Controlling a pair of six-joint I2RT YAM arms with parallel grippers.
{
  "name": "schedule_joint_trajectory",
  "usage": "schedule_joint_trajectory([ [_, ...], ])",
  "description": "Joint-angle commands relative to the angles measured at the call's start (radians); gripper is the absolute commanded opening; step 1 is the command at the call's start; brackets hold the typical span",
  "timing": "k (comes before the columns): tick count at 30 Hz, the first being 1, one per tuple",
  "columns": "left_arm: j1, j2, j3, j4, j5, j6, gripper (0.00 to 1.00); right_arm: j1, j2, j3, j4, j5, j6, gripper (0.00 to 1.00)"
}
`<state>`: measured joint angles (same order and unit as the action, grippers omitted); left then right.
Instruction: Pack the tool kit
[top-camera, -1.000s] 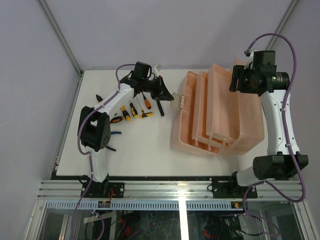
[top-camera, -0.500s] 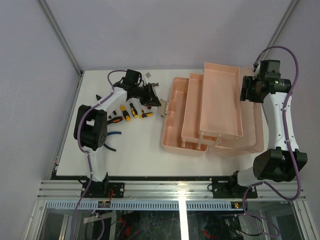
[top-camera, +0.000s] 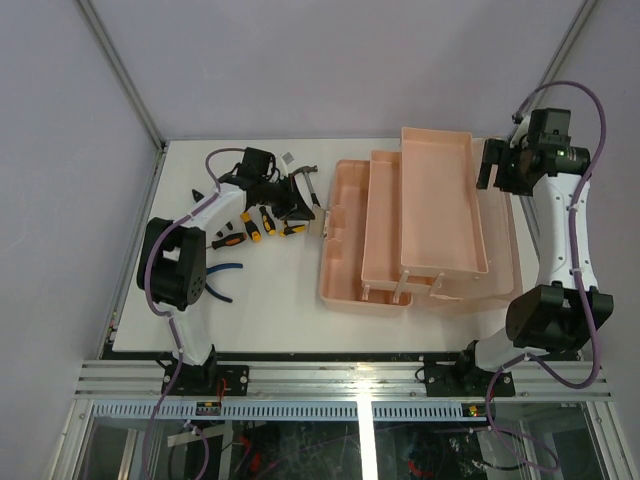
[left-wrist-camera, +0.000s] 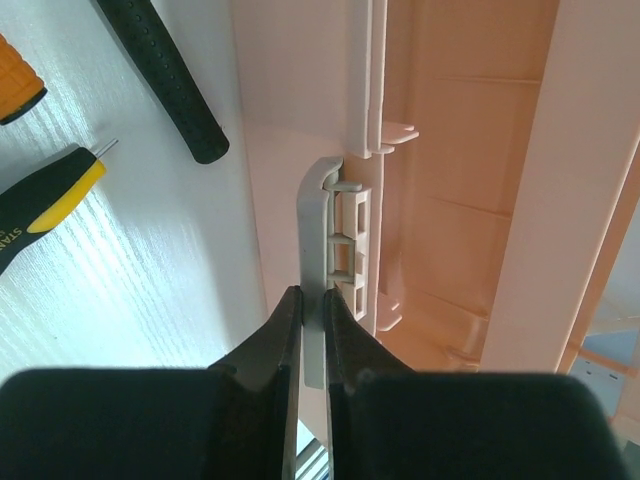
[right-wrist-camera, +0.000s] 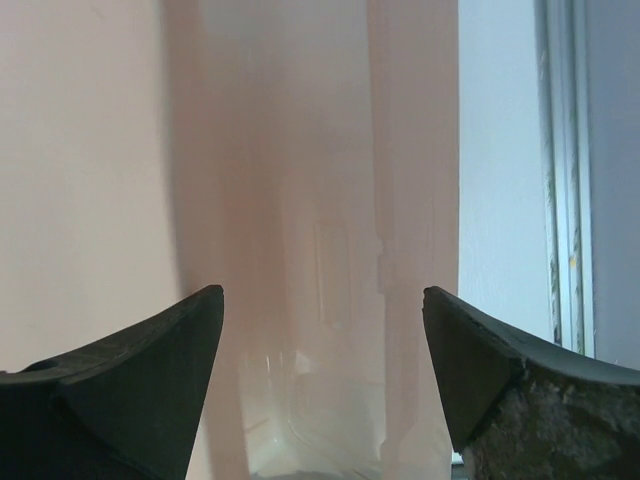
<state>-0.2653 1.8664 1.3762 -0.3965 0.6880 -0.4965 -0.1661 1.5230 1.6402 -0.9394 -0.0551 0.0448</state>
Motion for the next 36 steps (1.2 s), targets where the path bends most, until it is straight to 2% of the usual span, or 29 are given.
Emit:
schedule_joint_trajectory([
  [1,-0.018,-0.025,-0.019,0.046,0.045,0.004,0.0,0.013,0.003,0.203,-0.007,-0.126,0.033,0.89],
  [7,-0.018,-0.024,-0.013,0.059,0.043,-0.014,0.0,0.011,0.023,0.312,-0.02,-0.174,0.064,0.9],
  [26,-0.017,-0.171,-0.103,0.1,0.036,-0.092,0.0,0.014,-0.007,0.246,-0.031,-0.242,0.073,0.87],
  [36,-0.018,-0.257,-0.254,0.096,0.022,-0.076,0.02,0.014,-0.009,0.267,-0.035,-0.255,0.08,0.86],
])
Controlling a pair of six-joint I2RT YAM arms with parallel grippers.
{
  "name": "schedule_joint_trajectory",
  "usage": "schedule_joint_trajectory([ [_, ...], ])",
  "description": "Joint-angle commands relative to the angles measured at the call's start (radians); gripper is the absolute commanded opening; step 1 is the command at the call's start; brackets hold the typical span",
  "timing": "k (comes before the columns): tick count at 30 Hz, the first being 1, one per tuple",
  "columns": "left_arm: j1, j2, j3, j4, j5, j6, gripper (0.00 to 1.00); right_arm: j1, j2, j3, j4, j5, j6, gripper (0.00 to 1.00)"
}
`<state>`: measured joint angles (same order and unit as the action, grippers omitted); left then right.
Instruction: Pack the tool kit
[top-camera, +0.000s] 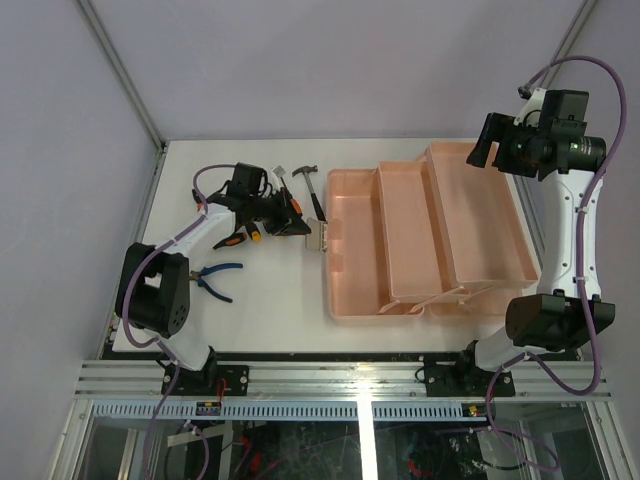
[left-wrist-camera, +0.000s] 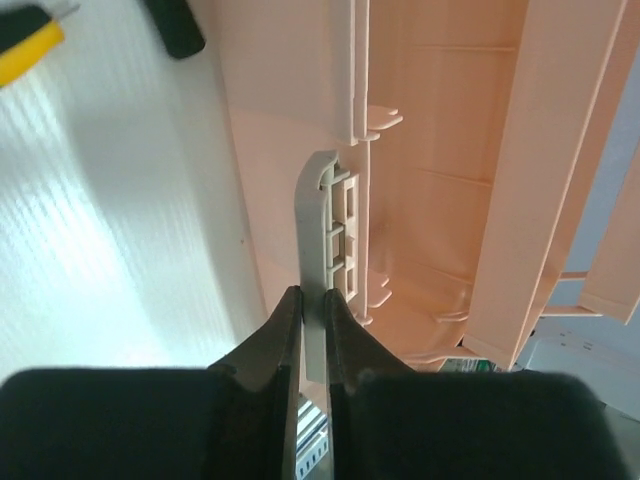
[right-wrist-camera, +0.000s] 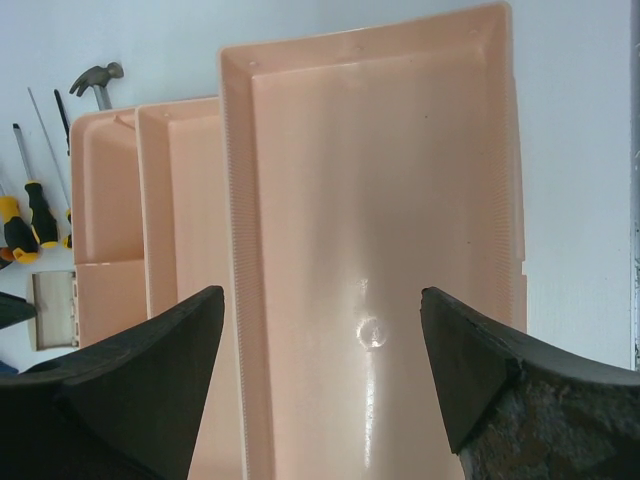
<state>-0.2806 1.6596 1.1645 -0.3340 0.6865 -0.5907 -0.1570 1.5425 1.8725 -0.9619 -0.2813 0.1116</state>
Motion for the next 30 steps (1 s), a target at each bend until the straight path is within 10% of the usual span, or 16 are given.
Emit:
schedule_joint_trajectory([
  [1,-0.003,-0.052,-0.048,0.028,0.016,0.029,0.13,0.006,-0.029,0.033,-0.011,-0.03,0.014,0.86],
  [5,-0.002,-0.044,-0.06,0.01,-0.024,0.074,0.75,0.005,-0.035,0.02,-0.006,-0.035,0.017,0.85],
  [7,-0.001,-0.041,-0.061,0.008,-0.042,0.093,0.87,0.005,-0.042,0.016,-0.005,-0.037,0.015,0.85],
  [23,0.356,-0.225,0.083,-0.178,-0.243,0.194,0.94,0.017,-0.071,0.106,-0.011,-0.129,0.033,0.84],
  [30,0.477,-0.362,-0.023,-0.28,-0.264,0.306,0.97,0.23,0.077,0.291,-0.021,-0.044,0.037,0.82],
])
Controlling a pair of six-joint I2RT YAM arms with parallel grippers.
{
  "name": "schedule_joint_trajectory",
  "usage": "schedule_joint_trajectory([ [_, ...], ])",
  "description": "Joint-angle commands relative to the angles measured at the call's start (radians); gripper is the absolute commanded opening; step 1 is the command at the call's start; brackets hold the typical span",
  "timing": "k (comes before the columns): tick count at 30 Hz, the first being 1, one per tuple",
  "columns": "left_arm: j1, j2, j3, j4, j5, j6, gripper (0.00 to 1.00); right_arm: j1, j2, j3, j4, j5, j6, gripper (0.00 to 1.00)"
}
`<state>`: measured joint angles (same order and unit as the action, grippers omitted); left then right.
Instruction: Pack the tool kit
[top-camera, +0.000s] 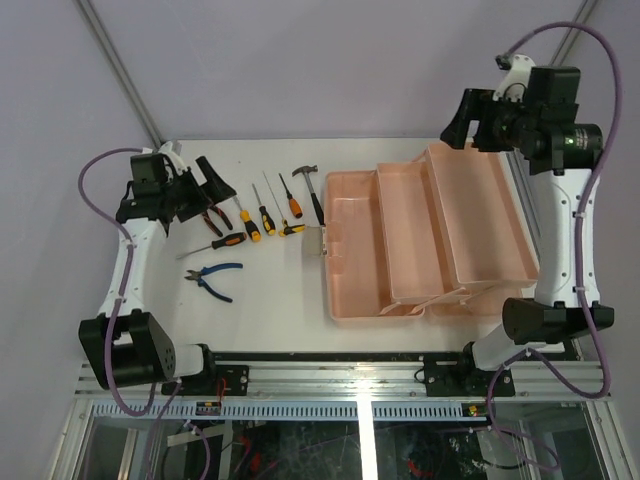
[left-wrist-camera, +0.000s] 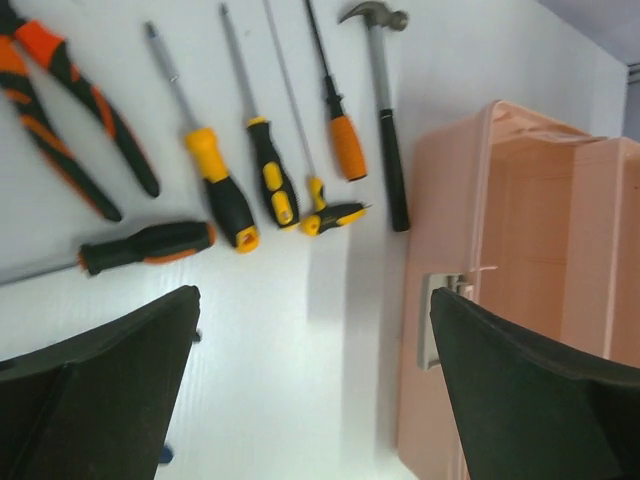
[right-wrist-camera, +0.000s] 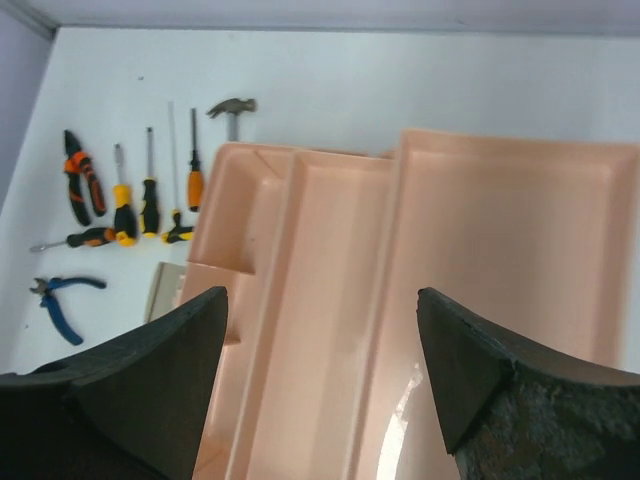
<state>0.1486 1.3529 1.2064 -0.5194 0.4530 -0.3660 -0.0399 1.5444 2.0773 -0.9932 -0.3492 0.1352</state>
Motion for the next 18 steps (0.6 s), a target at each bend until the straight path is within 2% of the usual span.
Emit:
schedule_joint_trajectory([
  [1,0.064,-0.07,-0.089,-0.094,-0.032,0.072,0.97,0.146,0.09,0.102,0.013,0.035,0.015,0.82],
  [6,0.098,-0.091,-0.159,-0.069,-0.029,0.009,0.97,0.294,0.21,0.145,0.064,0.083,0.038,0.81],
  [10,0.084,-0.049,-0.138,-0.003,0.004,-0.034,0.95,0.398,0.367,0.329,0.031,0.133,0.037,0.8],
  [13,-0.004,0.044,-0.052,0.035,-0.01,-0.083,0.95,0.431,0.429,0.406,0.035,0.15,0.063,0.8],
  [18,-0.164,0.24,0.15,0.105,-0.051,-0.161,0.94,0.435,0.376,0.311,0.094,0.223,0.069,0.81],
])
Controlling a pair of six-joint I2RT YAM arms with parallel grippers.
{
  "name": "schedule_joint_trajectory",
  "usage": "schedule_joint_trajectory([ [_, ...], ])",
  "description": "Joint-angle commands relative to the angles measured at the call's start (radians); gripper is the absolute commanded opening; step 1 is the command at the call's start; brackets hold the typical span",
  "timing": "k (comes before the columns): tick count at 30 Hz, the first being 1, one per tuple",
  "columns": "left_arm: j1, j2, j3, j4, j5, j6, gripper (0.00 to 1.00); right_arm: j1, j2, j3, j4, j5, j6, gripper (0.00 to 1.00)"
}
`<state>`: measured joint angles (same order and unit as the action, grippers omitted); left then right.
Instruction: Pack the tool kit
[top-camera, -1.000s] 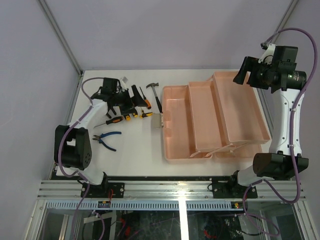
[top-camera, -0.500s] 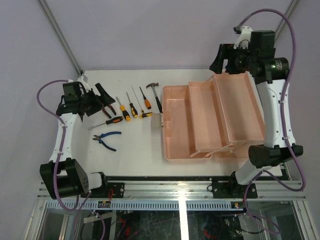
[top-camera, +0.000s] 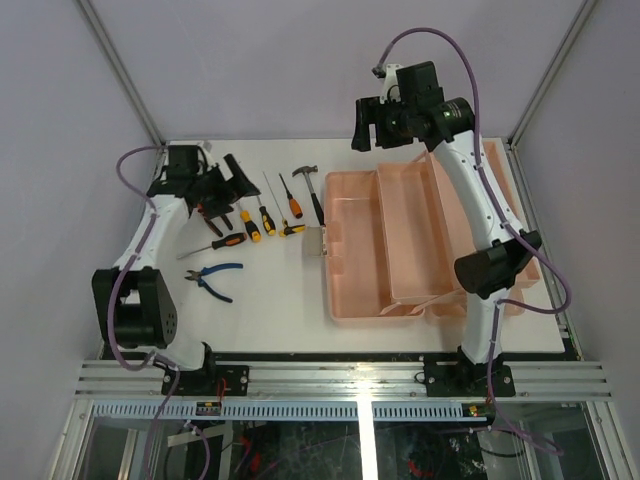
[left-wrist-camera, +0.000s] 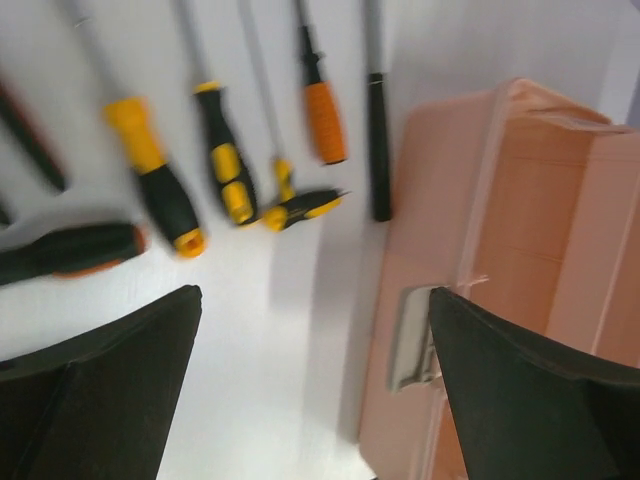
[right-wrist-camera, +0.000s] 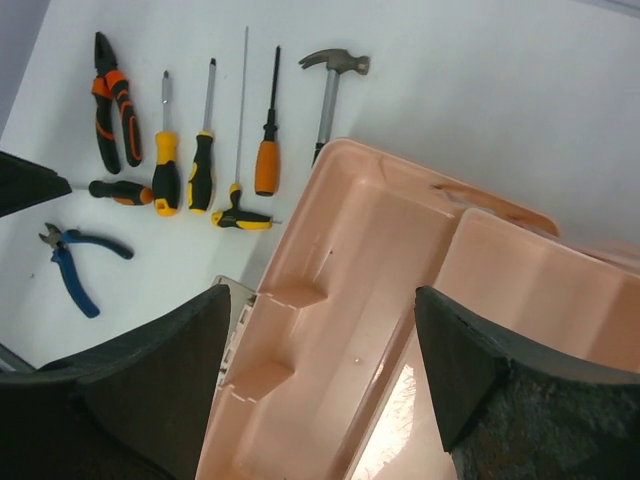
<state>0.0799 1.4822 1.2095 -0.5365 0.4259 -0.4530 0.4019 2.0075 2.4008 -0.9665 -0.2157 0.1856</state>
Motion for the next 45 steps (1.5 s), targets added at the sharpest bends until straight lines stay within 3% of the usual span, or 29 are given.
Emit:
schedule_joint_trajectory([
  [1,-0.124,0.167,0.205,0.122,-0.039,-0.085,0.94,-0.007,-0.101,-0.026,0.063,0.111,0.012,0.82],
  [8,-0.287,0.559,0.641,0.057,-0.227,-0.101,0.88,-0.006,-0.237,-0.174,0.061,0.253,-0.01,0.82],
  [15,-0.375,0.784,0.851,0.064,-0.373,-0.112,0.83,-0.009,-0.396,-0.346,0.052,0.358,-0.003,0.83],
  [21,-0.421,0.879,0.918,0.075,-0.505,-0.139,0.74,-0.011,-0.478,-0.428,0.034,0.389,0.02,0.83],
  [32,-0.442,0.929,0.932,0.051,-0.674,-0.226,0.68,-0.041,-0.51,-0.446,-0.003,0.387,0.025,0.83],
  [45,-0.432,1.034,0.949,0.02,-0.693,-0.316,0.65,-0.045,-0.501,-0.434,-0.029,0.383,0.038,0.83],
])
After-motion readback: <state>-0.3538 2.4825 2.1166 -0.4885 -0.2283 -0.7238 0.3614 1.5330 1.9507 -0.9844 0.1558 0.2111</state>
